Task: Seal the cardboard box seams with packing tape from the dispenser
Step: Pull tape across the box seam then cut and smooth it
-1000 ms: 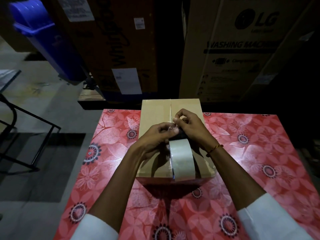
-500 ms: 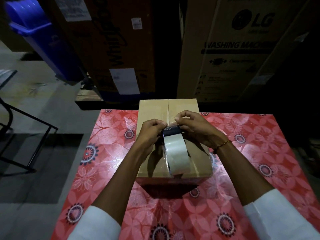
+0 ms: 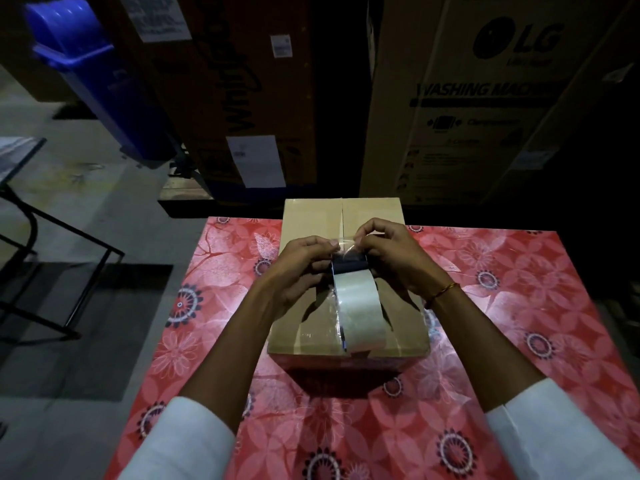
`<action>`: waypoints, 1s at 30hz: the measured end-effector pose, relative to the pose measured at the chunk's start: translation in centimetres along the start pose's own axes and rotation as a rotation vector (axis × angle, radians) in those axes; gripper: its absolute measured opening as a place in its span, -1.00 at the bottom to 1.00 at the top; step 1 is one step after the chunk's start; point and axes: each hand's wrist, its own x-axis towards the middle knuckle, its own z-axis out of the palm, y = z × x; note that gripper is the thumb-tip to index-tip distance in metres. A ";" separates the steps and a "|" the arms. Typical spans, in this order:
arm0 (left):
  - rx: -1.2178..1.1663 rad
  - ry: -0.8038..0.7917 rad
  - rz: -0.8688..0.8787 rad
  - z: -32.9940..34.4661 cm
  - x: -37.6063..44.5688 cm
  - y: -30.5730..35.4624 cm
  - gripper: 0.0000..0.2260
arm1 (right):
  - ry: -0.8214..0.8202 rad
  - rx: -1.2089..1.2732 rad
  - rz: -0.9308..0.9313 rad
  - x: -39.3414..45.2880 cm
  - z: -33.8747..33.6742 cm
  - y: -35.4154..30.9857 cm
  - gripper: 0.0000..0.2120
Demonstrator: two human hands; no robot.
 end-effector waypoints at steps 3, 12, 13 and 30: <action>0.012 -0.053 -0.038 -0.6 0.2 0.7 -0.93 | 0.016 -0.043 -0.027 0.4 0.1 0.1 -0.91; 0.195 0.020 0.013 -1.5 0.9 2.0 -0.93 | 0.041 -0.066 -0.131 0.3 0.1 1.1 -0.95; 0.216 0.014 0.013 -1.5 0.9 2.1 -0.93 | 0.048 -0.071 -0.137 0.3 0.2 1.0 -0.94; 0.252 -0.203 -0.051 -3.1 1.0 2.9 -0.72 | 0.008 0.014 -0.091 0.9 -0.1 0.7 -0.88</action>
